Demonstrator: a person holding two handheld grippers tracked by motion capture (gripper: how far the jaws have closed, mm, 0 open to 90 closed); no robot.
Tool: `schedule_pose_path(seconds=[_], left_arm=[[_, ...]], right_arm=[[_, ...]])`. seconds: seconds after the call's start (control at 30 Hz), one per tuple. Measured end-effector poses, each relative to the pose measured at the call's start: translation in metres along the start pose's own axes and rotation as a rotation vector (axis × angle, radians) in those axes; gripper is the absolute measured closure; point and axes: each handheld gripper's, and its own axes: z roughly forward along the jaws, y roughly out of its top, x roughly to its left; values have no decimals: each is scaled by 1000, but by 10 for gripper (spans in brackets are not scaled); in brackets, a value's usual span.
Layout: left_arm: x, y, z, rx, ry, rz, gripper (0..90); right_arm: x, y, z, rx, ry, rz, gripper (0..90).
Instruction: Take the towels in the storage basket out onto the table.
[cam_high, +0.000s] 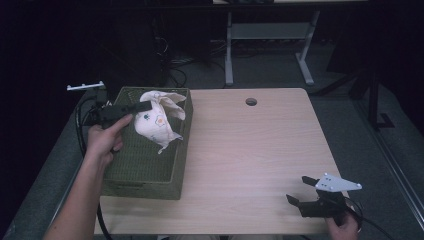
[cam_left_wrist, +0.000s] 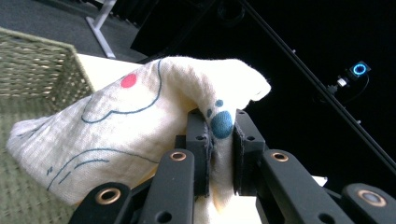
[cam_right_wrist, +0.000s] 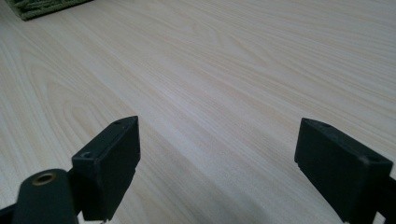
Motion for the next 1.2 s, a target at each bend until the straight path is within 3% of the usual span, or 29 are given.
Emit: schedule_pose_path(seconds=[0.47, 0.83, 1.2], left_arm=[[-13, -1, 23, 58, -35, 29, 798], [-20, -3, 37, 67, -58, 40, 798], [-30, -9, 65, 116, -83, 64, 798]], right_arm=[[-1, 0, -1, 2, -3, 5, 140], [0, 0, 0, 2, 0, 0, 140], [1, 0, -4, -5, 5, -9, 140]])
